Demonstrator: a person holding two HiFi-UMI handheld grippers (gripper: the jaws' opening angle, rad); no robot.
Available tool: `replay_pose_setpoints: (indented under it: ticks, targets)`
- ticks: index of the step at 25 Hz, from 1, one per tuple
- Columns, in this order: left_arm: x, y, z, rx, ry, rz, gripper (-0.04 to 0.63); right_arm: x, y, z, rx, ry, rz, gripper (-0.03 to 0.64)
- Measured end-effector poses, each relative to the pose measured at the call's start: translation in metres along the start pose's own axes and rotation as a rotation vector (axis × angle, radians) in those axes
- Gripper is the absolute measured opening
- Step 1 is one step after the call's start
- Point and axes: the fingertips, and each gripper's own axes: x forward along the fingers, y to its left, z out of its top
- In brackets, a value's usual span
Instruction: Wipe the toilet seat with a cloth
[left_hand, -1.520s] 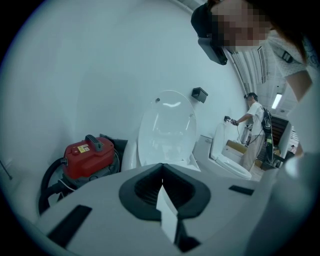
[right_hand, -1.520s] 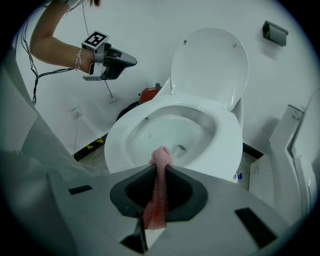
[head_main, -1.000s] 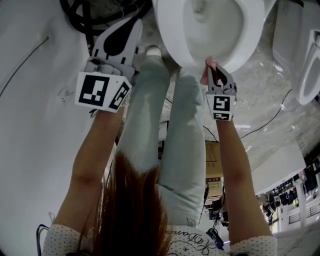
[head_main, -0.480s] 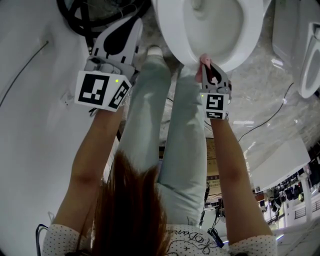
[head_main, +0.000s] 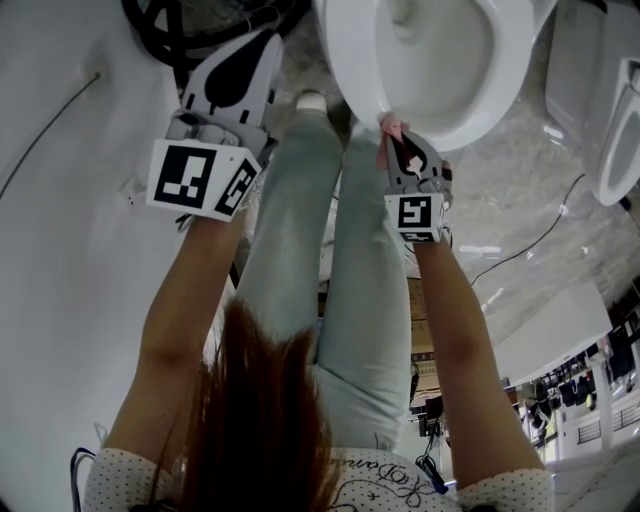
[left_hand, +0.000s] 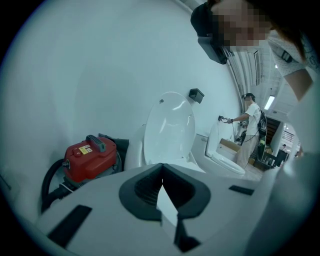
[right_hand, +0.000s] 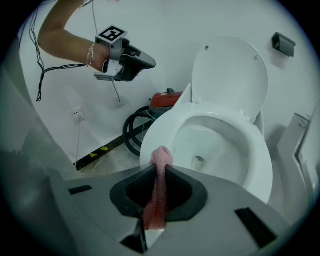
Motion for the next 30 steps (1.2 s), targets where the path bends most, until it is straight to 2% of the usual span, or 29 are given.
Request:
replay_pose_setpoints:
  ticks: [13,23,30]
  targets:
    - [-0.007,-0.001,-0.002,-0.038,-0.015,0.076,0.005,0.006,0.012,0.004,-0.286,-0.011,0.279,0.051]
    - [-0.011,0.009,-0.001,-0.063,-0.046,0.162,0.005,0.01,0.019,0.013,-0.468,-0.027,0.458,0.052]
    - [-0.005,0.009,-0.001,-0.085,-0.049,0.19,0.005,0.015,0.022,0.018,-0.609,-0.047,0.596,0.052]
